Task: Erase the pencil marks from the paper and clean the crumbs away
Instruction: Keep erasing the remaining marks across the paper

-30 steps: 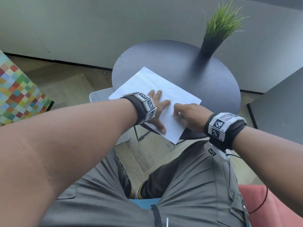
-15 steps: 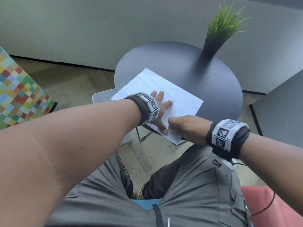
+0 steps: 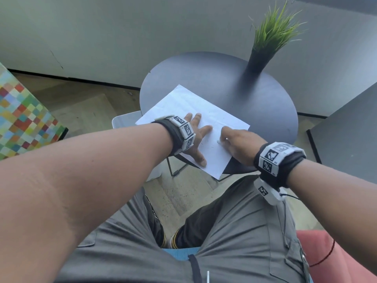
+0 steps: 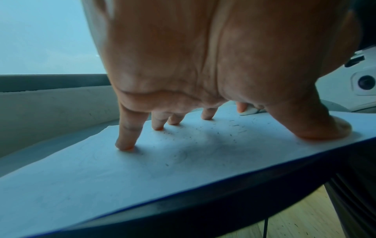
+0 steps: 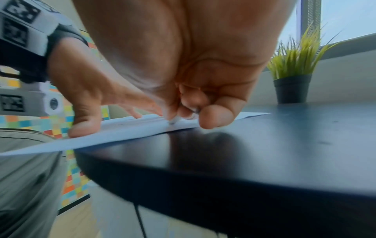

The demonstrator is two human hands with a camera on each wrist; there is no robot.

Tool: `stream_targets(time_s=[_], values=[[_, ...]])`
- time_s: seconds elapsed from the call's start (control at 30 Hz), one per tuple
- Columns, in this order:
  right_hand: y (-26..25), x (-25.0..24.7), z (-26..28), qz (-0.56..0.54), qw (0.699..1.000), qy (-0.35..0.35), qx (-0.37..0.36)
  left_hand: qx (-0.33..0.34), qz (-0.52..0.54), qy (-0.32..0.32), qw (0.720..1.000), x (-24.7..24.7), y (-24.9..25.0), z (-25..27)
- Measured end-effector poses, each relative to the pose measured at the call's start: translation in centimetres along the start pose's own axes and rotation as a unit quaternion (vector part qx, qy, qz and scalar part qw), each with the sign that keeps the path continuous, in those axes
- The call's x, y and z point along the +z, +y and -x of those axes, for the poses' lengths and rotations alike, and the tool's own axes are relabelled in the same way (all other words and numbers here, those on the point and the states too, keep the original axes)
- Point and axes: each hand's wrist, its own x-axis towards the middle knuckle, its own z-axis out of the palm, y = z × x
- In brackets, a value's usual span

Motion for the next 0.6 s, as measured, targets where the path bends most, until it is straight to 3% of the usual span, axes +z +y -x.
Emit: stream_targets(time_s=[0.17,0.37,0.6], values=[[-3.2,0.7,1.7,-0.001,0.987,-0.124,-0.105,0.002,-0.001,0.0,1.0,0.3,-0.1,0.0],[0.6,-0.3,-0.9,-0.038,0.997,-0.011,0.061,0.004,-0.003,-0.006,1.0,-0.3,0.1,1.1],[-0.8,-0.2,0.5,-0.02,0.997,-0.066,-0.02,0.049,0.042,0.017,0.998,0.0,-0.9,2.5]])
